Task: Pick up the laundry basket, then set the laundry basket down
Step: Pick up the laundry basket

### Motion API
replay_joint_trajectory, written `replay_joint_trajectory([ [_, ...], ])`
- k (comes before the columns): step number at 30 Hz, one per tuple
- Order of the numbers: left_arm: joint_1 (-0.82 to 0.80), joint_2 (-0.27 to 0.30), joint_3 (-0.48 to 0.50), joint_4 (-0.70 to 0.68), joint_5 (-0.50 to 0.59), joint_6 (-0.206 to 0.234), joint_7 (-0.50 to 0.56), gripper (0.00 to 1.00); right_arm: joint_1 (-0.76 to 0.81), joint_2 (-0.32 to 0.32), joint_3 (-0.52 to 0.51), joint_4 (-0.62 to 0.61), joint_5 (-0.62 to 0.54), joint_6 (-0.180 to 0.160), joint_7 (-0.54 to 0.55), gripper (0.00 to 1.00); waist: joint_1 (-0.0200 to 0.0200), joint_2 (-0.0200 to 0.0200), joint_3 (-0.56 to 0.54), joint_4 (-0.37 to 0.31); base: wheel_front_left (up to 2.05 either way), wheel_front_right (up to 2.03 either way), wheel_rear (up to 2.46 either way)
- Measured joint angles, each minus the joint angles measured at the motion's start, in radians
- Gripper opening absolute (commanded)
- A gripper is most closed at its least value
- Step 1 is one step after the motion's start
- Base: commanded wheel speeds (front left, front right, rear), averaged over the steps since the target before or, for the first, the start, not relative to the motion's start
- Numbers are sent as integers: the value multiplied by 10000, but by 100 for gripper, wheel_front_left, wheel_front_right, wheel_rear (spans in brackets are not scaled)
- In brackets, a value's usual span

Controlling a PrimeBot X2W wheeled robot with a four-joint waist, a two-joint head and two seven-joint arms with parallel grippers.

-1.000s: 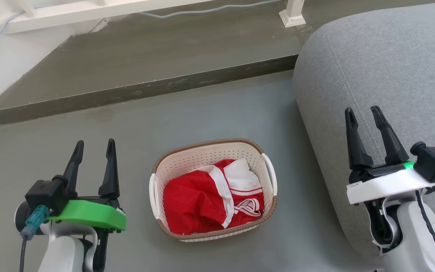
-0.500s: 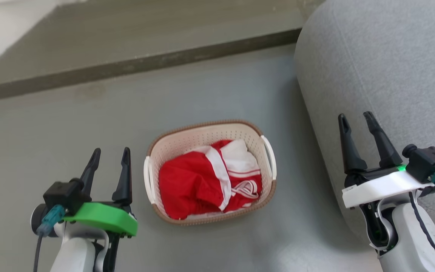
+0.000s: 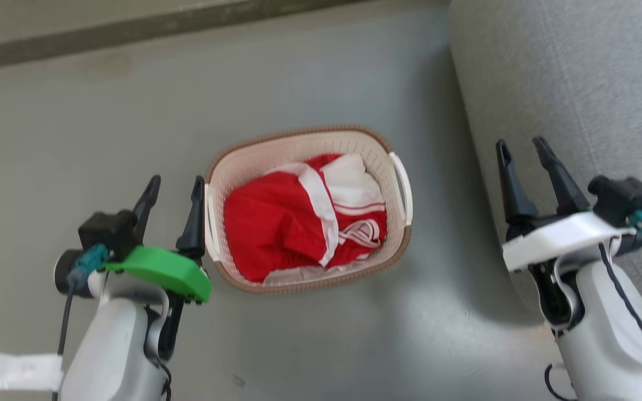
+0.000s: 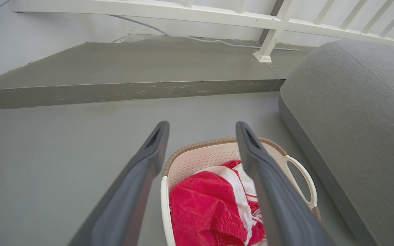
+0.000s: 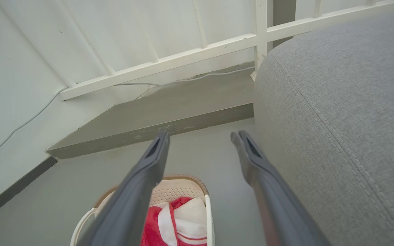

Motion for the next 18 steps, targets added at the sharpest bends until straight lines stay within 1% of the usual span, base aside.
replay_joint_trajectory([
  [4, -587, -12, -71, 477, 4, 0, 238, 100, -570, -23, 31, 382, 309, 0, 207, 100, 0, 0, 519, 25, 0, 0, 0],
  [8, -1236, -25, -36, 872, -2, 2, 353, 100, -1188, -142, 165, 823, 330, 0, 416, 100, 0, 0, 1039, 60, 0, 0, 0],
  [12, -1844, -48, -40, 1210, -63, 2, 512, 100, -1705, -295, 408, 1377, 330, 0, 723, 100, 0, 0, 1564, 110, 0, 0, 0],
  [18, -2490, -90, -71, 1841, -132, 2, 602, 100, -2592, -322, 922, 2100, 328, 0, 980, 100, 0, 0, 2314, 211, 0, 0, 0],
])
